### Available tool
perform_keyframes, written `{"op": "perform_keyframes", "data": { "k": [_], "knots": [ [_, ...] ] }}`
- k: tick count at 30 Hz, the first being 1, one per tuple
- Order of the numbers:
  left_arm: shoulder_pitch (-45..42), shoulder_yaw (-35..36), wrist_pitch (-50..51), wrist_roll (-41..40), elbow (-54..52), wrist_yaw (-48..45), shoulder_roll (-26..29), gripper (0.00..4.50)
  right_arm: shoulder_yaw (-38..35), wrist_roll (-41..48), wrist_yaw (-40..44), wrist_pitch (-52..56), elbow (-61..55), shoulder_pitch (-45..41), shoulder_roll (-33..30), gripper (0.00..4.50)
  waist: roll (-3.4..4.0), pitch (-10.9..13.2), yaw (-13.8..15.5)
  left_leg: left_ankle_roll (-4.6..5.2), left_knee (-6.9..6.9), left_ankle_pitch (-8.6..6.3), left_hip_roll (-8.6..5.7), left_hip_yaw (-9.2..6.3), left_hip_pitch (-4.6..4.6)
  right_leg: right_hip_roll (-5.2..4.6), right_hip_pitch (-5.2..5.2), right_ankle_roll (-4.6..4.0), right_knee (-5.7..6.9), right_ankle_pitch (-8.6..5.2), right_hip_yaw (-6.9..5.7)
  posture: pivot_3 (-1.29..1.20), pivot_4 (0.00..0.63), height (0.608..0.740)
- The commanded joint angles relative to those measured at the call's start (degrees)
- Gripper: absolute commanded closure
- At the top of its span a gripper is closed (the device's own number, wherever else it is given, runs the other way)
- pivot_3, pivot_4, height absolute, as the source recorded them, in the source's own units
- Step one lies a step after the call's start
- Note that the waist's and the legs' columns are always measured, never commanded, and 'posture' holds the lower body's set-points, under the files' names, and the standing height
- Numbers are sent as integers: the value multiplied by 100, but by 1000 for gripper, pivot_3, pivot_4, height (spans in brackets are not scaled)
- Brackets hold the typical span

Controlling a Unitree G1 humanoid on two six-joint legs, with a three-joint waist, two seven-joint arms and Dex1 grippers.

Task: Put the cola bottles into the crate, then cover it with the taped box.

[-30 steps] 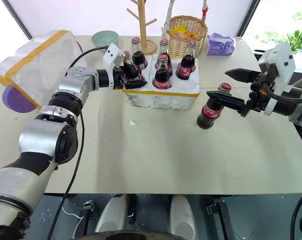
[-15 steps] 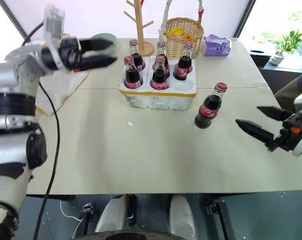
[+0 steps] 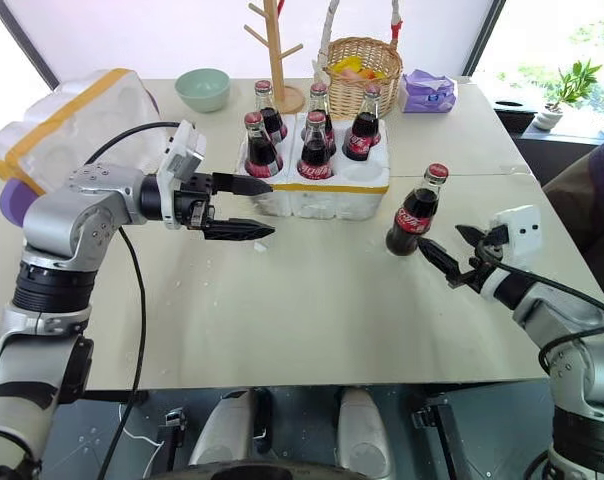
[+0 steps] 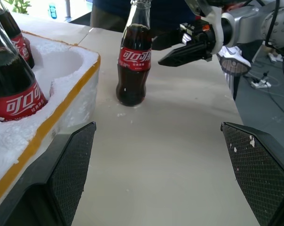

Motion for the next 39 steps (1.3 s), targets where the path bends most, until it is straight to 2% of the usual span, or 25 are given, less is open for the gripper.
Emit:
{"op": "perform_keyframes", "data": {
  "k": [1,10,12,14,15,17,21,25,31,39],
  "knots": [
    [-52,133,11,-162,-143,89,90,45,161,4,34,-220,274,-342,95,0,0,0,0,0,-1,0,0,0,0,1,0,0,0,0,0,0,150,740],
    [-156,25,-155,-111,10,205,99,45,710,-253,46,-572,1585,-1413,411,0,0,0,10,0,-3,0,0,0,0,0,0,1,-1,0,-1,0,150,740],
    [-164,23,-155,-124,-1,225,97,0,735,-250,123,-621,1648,-1464,414,552,0,0,15,0,-4,0,0,0,-1,0,0,3,-1,0,-1,0,150,740],
    [-168,31,-152,-139,-13,239,106,0,780,-247,221,-643,1555,-1445,369,1367,0,0,10,1,-4,-1,0,2,-2,-1,0,5,-2,2,0,0,150,740],
    [-170,50,-159,-144,-10,247,126,0,727,-172,225,-569,1431,-1447,334,1635,0,0,5,1,-4,-1,0,2,-2,-1,0,6,-2,2,-1,0,150,740],
    [-162,129,-200,-129,10,305,175,0,524,65,258,-376,1182,-1560,182,1633,2,1,0,1,-6,-1,0,2,-2,0,-3,5,0,2,-1,0,150,740],
    [-140,313,-194,-176,44,475,232,0,348,392,363,-76,1171,-2331,-208,1633,19,14,-30,1,-9,-1,0,4,-4,0,-9,7,0,3,1,0,150,740],
    [-34,425,-196,-199,-3,611,284,0,596,357,471,2,1670,-3420,-294,1633,23,17,-56,1,-15,-1,2,10,-3,4,-20,10,3,5,8,0,150,740],
    [110,505,-167,-247,-144,784,294,0,1248,-193,712,-397,2736,-4597,29,1633,20,16,-12,3,-24,-2,2,9,-6,5,-19,16,-2,8,5,0,150,740],
    [232,655,-92,-366,-325,1003,411,0,2174,-1257,989,-1261,4084,-4717,401,1633,17,18,12,3,-21,-1,0,8,-23,-1,-25,17,-5,8,0,0,150,740]
  ]
}}
